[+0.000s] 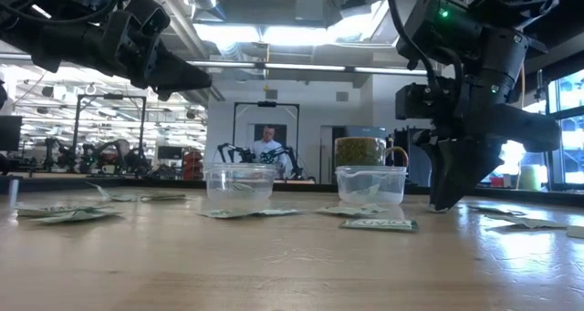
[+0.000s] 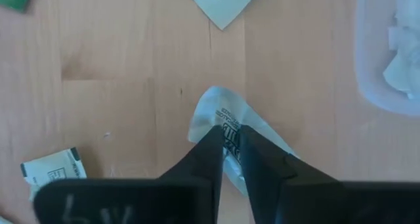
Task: Pick and place items into bin
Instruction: Put the stevia packet into the right transparent bin
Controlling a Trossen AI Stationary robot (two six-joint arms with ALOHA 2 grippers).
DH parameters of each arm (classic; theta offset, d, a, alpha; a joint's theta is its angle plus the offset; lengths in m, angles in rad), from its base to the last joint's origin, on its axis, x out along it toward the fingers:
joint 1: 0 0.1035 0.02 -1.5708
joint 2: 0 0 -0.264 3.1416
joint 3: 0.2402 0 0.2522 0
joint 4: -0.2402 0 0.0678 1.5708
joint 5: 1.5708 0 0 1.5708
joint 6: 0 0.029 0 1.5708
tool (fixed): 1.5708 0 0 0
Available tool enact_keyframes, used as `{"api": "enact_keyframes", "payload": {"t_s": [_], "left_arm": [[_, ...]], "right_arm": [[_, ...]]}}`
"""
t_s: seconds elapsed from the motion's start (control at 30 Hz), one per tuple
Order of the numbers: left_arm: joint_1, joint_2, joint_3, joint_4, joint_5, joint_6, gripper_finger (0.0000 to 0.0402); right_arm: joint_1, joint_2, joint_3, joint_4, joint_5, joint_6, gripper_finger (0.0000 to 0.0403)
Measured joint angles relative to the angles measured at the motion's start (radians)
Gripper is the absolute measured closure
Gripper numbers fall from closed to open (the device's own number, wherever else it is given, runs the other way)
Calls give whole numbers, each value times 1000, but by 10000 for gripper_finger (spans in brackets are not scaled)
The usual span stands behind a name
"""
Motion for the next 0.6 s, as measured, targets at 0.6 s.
{"api": "enact_keyframes", "payload": {"t_s": [0.6], "left_arm": [[0,0,0,0,0,-1,306]], "right_arm": [[0,5,227,-304,-13,-27,354]]}}
